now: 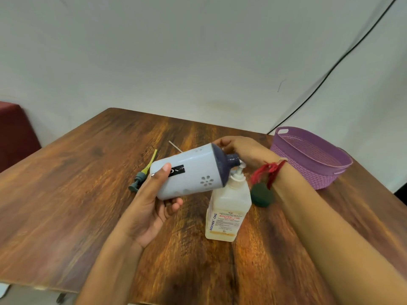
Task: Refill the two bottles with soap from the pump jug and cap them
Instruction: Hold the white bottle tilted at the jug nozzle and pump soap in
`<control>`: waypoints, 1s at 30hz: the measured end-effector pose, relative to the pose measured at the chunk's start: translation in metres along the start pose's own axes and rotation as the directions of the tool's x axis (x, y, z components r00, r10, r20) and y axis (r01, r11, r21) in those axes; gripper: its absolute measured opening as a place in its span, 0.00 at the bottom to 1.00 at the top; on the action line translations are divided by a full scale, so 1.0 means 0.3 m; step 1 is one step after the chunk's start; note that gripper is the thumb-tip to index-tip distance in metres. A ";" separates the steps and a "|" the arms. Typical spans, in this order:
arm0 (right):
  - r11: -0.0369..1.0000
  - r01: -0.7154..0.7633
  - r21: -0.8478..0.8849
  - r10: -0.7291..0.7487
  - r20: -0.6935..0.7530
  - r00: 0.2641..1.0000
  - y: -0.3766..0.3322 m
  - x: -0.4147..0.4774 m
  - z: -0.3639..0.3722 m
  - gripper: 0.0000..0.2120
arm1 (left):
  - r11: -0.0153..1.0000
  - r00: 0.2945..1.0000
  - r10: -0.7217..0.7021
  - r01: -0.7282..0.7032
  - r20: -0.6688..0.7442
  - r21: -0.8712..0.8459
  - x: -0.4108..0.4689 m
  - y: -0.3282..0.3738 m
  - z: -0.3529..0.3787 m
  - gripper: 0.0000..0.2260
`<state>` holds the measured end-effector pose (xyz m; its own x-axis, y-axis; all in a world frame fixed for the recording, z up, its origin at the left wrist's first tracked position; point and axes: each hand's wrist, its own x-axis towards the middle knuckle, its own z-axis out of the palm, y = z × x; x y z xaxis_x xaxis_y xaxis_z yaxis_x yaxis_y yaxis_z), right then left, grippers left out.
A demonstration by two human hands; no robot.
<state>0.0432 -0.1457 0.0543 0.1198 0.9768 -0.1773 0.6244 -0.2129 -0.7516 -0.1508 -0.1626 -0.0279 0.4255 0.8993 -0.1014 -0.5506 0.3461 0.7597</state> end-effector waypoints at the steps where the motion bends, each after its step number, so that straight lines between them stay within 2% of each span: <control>1: 0.994 -0.003 0.112 0.005 -0.018 1.000 0.012 -0.004 0.011 0.13 | 1.000 1.000 -0.001 0.000 -0.013 -0.009 -0.001 -0.003 -0.002 0.43; 3: 0.974 -0.021 0.225 0.026 -0.021 0.999 0.028 -0.009 0.022 0.14 | 1.000 1.000 0.000 -0.001 -0.030 -0.013 0.004 -0.008 -0.006 0.43; 4: 0.977 -0.025 0.212 0.031 -0.023 0.999 0.032 -0.010 0.025 0.14 | 1.000 0.999 -0.006 0.006 -0.031 -0.014 0.004 -0.010 -0.007 0.43; 8: 0.999 0.028 0.015 -0.027 -0.078 0.997 0.010 -0.003 0.001 0.13 | 1.000 0.999 -0.020 0.020 -0.029 0.001 -0.001 -0.009 0.004 0.41; 11: 0.979 0.059 -0.195 -0.058 0.007 0.998 -0.017 0.001 -0.029 0.13 | 0.999 0.999 -0.024 0.026 -0.037 0.039 0.004 -0.006 0.017 0.28; 13: 0.975 0.037 -0.220 -0.027 0.046 0.999 -0.016 0.011 -0.026 0.13 | 0.998 0.998 -0.025 0.028 -0.063 0.048 0.013 -0.009 0.021 0.23; 15: 0.991 0.029 -0.129 -0.026 0.023 0.999 0.002 0.018 -0.003 0.13 | 0.999 0.996 -0.020 0.024 -0.093 0.034 0.017 -0.015 0.020 0.20; 17: 0.998 -0.003 0.063 0.003 -0.001 1.000 0.023 0.010 0.021 0.14 | 0.999 0.993 -0.028 0.032 -0.112 0.027 0.017 -0.025 0.017 0.20; 18: 0.997 -0.001 0.075 0.002 -0.013 1.000 0.035 0.009 0.027 0.15 | 0.999 0.992 -0.037 0.040 -0.117 0.024 0.013 -0.030 0.016 0.20; 22: 0.996 0.091 -0.006 -0.091 -0.123 0.988 0.029 -0.001 0.008 0.15 | 0.999 0.994 -0.046 0.048 -0.095 0.019 0.003 -0.028 0.025 0.19; 26: 0.977 0.123 -0.175 -0.130 -0.029 0.991 -0.014 0.009 -0.034 0.12 | 0.999 0.997 -0.027 0.030 -0.077 0.035 0.005 -0.013 0.036 0.17; 28: 0.987 0.094 -0.132 -0.096 -0.007 0.995 -0.017 0.017 -0.028 0.13 | 0.998 0.995 -0.023 0.029 -0.095 0.056 0.011 -0.008 0.036 0.17; 30: 0.997 0.072 -0.017 -0.073 -0.026 0.997 0.005 0.021 -0.003 0.16 | 0.997 0.992 -0.010 0.019 -0.126 0.070 0.017 -0.006 0.033 0.16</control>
<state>0.0454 -0.1399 0.0527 0.0937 0.9900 -0.1059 0.6443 -0.1414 -0.7516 -0.1406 -0.1613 -0.0234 0.3373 0.9223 -0.1886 -0.4913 0.3433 0.8005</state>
